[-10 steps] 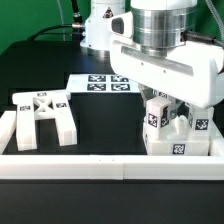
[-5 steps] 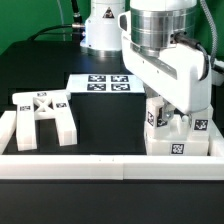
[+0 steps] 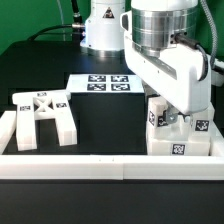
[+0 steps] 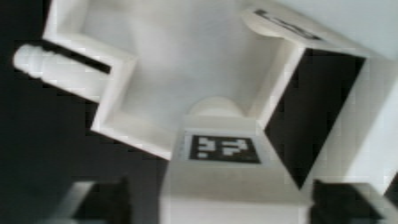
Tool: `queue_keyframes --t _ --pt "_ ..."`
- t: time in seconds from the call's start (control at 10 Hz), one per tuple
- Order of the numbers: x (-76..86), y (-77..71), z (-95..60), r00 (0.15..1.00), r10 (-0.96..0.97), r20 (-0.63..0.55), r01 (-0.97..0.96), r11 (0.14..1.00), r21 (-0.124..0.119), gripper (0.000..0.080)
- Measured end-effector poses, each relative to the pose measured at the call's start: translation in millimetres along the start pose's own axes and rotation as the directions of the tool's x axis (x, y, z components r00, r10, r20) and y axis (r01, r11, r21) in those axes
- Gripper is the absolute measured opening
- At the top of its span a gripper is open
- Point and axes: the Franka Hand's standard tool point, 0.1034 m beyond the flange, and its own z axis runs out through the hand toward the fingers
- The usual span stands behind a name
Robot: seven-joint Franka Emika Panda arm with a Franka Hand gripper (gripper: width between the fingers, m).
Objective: Assemble chair
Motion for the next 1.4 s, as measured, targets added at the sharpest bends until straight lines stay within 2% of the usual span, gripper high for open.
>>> queue_keyframes --t 0.1,0.3,0.8,1.1,1.3,1.4 --pt "-0.7 -0.3 -1.9 0.993 -0.117 0.003 0.117 0.993 -0.002 0.0615" --pt "1.6 -0.3 -1.9 0.946 -0.325 -0.001 0.325 0.946 0.004 0.0643" --pt "0.9 -0.1 -0.4 0.744 -0.668 -0.002 0.668 0.744 0.001 0.0649" --pt "1.7 0.7 0.4 0.619 -0.785 -0.002 0.785 0.619 -0.01 0.0649" --pt "2.6 1.2 0.3 0.498 -0.867 0.0 0.867 0.497 -0.02 0.0649" --pt "3.2 1.5 0.3 0.469 -0.883 0.0 0.883 0.469 -0.023 0.0649"
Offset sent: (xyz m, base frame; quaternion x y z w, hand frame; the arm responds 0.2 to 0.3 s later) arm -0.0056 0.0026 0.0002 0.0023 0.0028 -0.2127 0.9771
